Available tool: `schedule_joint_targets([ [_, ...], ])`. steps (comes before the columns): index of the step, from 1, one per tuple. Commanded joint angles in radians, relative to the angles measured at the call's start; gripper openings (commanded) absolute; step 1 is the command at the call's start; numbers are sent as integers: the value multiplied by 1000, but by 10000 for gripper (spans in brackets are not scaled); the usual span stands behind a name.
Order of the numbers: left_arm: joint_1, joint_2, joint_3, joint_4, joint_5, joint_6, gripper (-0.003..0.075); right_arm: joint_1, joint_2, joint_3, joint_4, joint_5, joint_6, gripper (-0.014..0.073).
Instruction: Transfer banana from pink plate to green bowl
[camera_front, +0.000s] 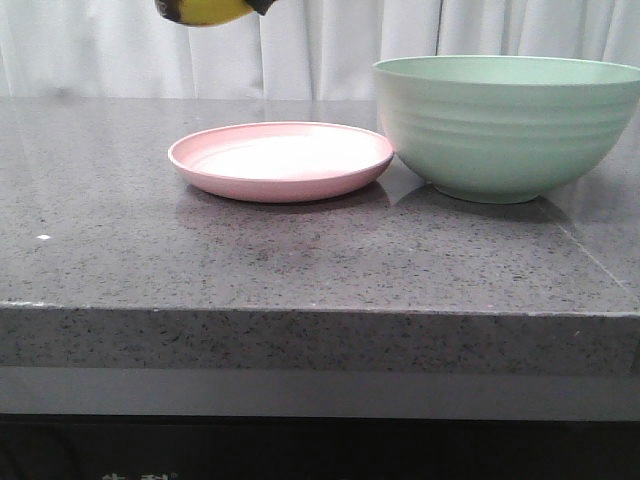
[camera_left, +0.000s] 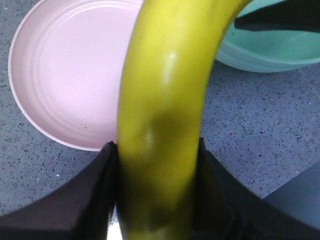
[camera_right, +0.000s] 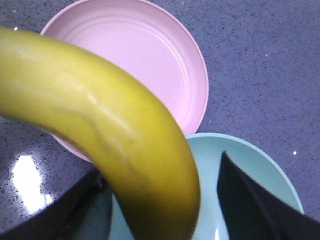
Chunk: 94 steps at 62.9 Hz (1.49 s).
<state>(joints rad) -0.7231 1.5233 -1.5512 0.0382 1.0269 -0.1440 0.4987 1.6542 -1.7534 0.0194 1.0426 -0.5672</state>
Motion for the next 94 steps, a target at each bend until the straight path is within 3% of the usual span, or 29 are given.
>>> schedule_joint_targets([
  [1,-10,-46,-28,2,-63,-3,1,1,-39,-35,-8,-44,-10,307],
  [14,-10,-36,-28,2,-63,-3,1,1,-39,-35,-8,-47,-10,121],
  [30,-10,-36,-28,26,-74,-3,25,1,-39,-35,-9,-55,-10,22],
  [39,-10,-36,-28,57,-91,-3,188,1,-39,-35,-28,-55,-10,21],
  [50,-10,-36,-28,128,-135,-3,507,1,-40,-35,-59,-53,-54,21],
  [57,-10,-36,-28,170,-163,-9,605,1,-43,-35,-70,-53,-62,21],
  [84,-10,-36,-28,203,-172,-9,616,-2,-92,-43,-349,-14,-61,21],
  [94,-10,-36,-28,205,-174,-9,616,-35,-133,-48,-379,-19,-48,21],
])
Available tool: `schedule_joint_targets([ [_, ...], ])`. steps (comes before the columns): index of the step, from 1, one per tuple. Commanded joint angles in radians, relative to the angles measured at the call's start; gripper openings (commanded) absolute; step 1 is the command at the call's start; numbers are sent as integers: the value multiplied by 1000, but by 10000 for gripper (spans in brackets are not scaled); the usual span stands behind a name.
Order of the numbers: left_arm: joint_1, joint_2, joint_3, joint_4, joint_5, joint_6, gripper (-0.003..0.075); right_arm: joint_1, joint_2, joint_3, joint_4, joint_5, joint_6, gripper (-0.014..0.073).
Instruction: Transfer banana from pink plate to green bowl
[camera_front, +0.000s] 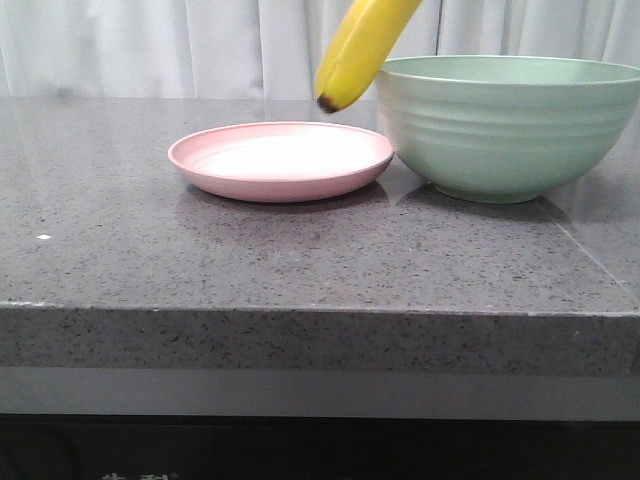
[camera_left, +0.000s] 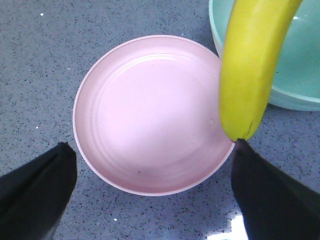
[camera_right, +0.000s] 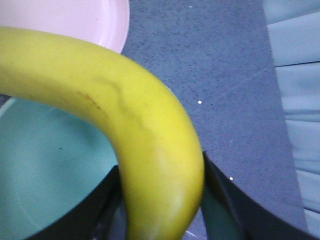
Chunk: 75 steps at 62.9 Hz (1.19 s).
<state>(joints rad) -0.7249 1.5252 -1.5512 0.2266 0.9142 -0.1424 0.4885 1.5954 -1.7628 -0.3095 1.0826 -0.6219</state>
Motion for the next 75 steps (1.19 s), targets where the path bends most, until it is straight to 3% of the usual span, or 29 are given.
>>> schedule_joint_targets([
  [1,-8,-38,-28,17,-61,-11,616,-31,-78,-39,-50,-62,12,21],
  [24,-8,-38,-28,17,-61,-11,612,-188,-133,-39,-49,-69,42,21],
  [75,-8,-38,-28,17,-63,-11,612,-188,53,-35,1,21,4,24],
])
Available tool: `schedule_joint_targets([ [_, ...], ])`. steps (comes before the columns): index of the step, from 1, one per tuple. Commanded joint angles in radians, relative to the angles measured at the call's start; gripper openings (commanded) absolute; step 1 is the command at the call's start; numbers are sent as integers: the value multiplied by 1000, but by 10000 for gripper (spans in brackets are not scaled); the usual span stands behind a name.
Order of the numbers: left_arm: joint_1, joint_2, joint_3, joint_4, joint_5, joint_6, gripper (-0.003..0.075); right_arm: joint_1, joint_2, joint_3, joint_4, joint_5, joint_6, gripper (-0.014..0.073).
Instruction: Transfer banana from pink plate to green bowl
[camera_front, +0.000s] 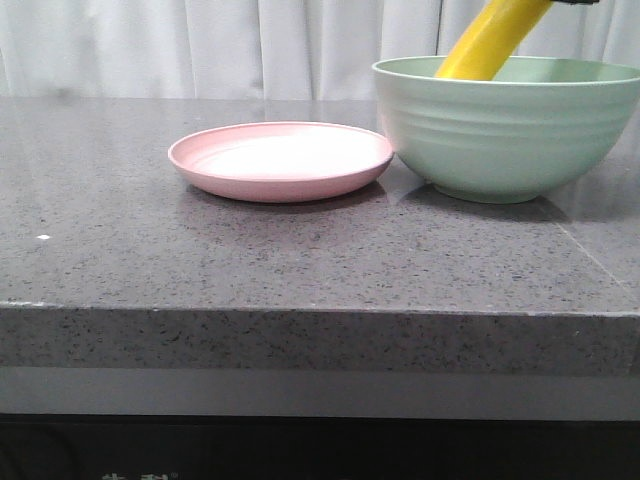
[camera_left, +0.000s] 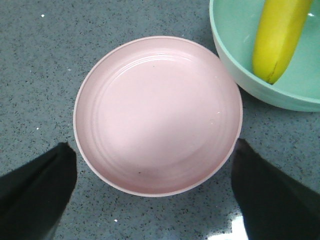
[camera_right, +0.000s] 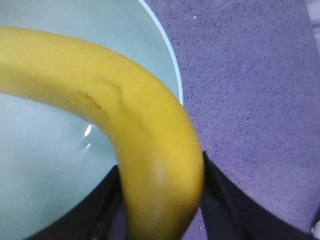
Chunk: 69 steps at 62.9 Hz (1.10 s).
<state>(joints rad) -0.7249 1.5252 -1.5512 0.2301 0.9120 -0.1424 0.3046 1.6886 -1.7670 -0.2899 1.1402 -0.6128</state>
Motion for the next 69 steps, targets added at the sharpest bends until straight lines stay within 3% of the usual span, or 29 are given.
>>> schedule_joint_targets([
  [1,-8,-38,-28,13,-61,-11,612,-4,-40,-30,-17,-37,-5,24],
  [21,-8,-38,-28,13,-61,-11,612,-4,-40,-30,-7,-28,-5,41],
  [25,-8,-38,-28,13,-61,-11,612,-4,-40,-30,-4,-28,-2,82],
  [39,-8,-38,-28,13,-61,-11,612,-4,-40,-30,-3,-30,2,342],
  [54,-8,-38,-28,13,-61,-11,612,-4,-40,-30,-3,-61,47,377],
  [69,-8,-38,-28,13,-61,-11,612,-4,-40,-30,-3,-67,66,472],
])
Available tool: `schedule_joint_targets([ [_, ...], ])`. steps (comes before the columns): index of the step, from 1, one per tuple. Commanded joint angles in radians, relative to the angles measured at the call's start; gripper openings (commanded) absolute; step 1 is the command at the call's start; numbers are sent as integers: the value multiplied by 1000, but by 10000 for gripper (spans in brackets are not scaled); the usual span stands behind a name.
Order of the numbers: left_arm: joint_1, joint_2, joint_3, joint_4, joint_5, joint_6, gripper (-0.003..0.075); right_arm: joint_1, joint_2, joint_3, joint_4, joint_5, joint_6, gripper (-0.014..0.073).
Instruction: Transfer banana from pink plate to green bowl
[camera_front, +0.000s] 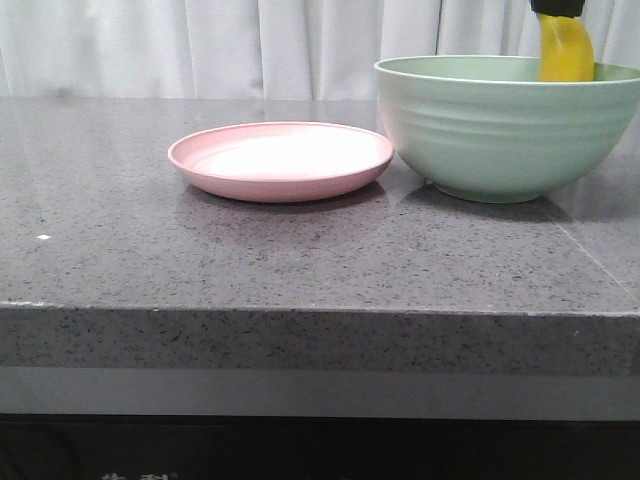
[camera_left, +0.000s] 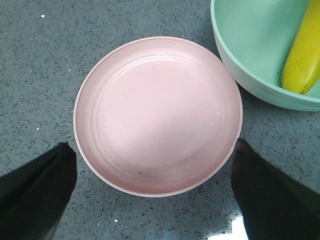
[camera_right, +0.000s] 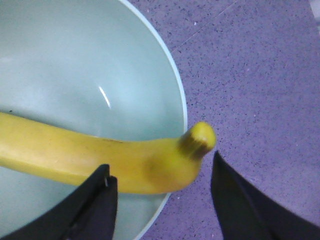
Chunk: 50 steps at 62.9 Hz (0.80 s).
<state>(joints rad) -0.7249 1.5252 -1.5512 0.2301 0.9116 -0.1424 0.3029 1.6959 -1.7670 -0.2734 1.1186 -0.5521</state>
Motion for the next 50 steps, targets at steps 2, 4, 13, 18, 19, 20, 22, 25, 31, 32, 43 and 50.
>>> schedule_joint_targets([
  [2,-8,-38,-28,13,-61,-11,612,-2,-48,-30,-19,-45,7,474],
  [4,-8,-38,-28,13,-61,-11,612,-2,-48,-30,-19,-45,7,474],
  [13,-8,-38,-28,13,-61,-11,612,-2,-49,-30,-16,-45,39,473],
  [18,-8,-38,-28,13,-61,-11,611,-2,-55,-32,2,-47,77,473],
  [19,-8,-38,-28,13,-61,-11,610,-2,-56,-32,4,-47,89,472],
  [20,-8,-38,-28,13,-61,-11,609,-2,-59,-32,10,-46,112,471],
  [22,-8,-38,-28,13,-61,-11,599,-2,-61,-32,19,-45,145,461],
  [25,-8,-38,-28,15,-65,-11,569,-2,-69,-32,36,-41,220,440],
  [31,-2,-38,-28,15,-76,-11,412,-2,-89,-32,63,-39,363,333],
  [32,0,-38,-28,12,-76,-11,385,-2,-91,-32,65,-39,386,314],
  [43,33,-38,-28,11,-78,-47,16,-2,-143,-32,81,-29,625,29],
  [50,73,-38,-28,11,-82,-93,-18,-2,-166,-32,111,-23,691,-31],
])
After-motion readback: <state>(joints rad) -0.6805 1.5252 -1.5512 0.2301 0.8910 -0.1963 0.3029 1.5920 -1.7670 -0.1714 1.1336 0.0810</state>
